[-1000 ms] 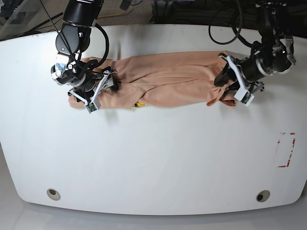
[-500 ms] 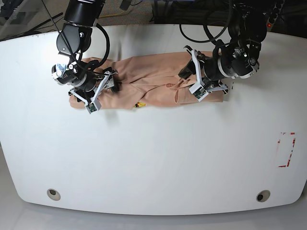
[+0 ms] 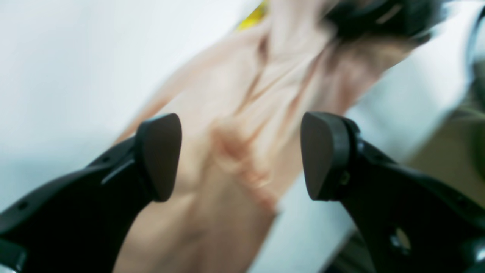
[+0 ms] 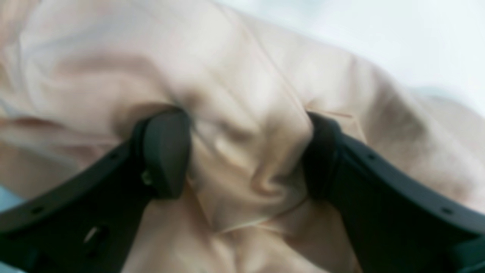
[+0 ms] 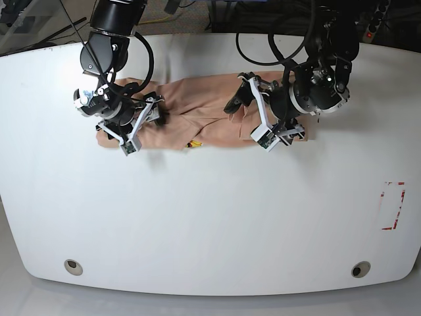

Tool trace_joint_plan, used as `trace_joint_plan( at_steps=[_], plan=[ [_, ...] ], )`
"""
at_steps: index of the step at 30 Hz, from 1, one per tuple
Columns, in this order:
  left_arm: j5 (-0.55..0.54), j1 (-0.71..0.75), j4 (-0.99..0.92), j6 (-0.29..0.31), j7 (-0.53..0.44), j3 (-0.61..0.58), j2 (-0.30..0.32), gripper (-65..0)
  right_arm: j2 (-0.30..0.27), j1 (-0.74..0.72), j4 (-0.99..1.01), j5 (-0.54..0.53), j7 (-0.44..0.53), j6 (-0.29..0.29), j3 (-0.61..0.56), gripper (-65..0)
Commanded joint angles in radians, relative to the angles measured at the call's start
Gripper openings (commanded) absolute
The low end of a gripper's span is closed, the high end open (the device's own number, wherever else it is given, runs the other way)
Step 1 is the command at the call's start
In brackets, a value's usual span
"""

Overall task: Fold the T-shirt properly
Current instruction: 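Grasp the shirt end with the left gripper and fold it toward the right gripper, then grasp the strip ends with both grippers and fold them toward the middle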

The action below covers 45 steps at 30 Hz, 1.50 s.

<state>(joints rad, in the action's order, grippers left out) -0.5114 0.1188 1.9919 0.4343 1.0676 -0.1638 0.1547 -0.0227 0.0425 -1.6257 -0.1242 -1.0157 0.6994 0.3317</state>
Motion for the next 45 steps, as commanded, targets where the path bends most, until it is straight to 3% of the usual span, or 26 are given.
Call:
trace_joint_plan(
  at_steps=[1,4,7,9,13,18,23,28,38,45],
  plan=[
    [-0.076,-0.008,0.017,0.002,-0.014,0.039,0.026,-19.2,-0.004,0.001,-0.071,0.014,-0.038,-0.001,0.007,-21.2],
    [-0.108,-0.003,0.011,0.002,-0.014,0.109,0.036,-19.2,0.010,-0.014,-0.149,0.004,-0.101,-0.001,0.070,-20.9],
    [-0.108,0.000,0.011,0.019,-0.014,0.154,0.050,-19.2,0.014,-0.054,-0.186,-0.073,-0.176,-0.001,0.157,-20.6],
    [-0.106,0.009,0.010,0.073,-0.014,0.178,0.087,-19.3,-0.006,-0.086,-0.187,-0.165,-0.243,-0.001,0.246,-20.6],
    [-0.102,0.023,0.000,0.139,-0.014,0.212,0.096,-21.9,-0.049,-0.122,-0.158,-0.317,-0.331,-0.001,0.367,-20.6],
    [-0.089,0.012,-0.053,0.137,-0.014,0.103,0.095,-25.7,-0.110,-0.120,-0.097,-0.430,-0.345,-0.001,0.404,-20.6],
    [0.035,-0.035,-0.151,0.140,-0.014,-0.055,0.044,-25.7,-0.118,-0.109,-0.086,-0.443,-0.345,-0.001,0.409,-20.8],
    [0.110,-0.080,-0.201,0.142,-0.016,-0.168,0.038,-25.8,-0.113,-0.094,-0.092,-0.449,-0.345,-0.001,0.409,-20.9],
    [0.043,-0.084,-0.021,0.142,-0.016,0.002,0.044,-25.8,-0.121,-0.112,-0.057,-0.490,-0.348,-0.001,0.548,-20.5],
    [0.038,-0.020,-0.021,0.142,-0.016,0.175,0.059,-25.8,-0.228,-0.117,0.241,-0.602,-0.343,-0.001,0.599,-20.1]
  ],
)
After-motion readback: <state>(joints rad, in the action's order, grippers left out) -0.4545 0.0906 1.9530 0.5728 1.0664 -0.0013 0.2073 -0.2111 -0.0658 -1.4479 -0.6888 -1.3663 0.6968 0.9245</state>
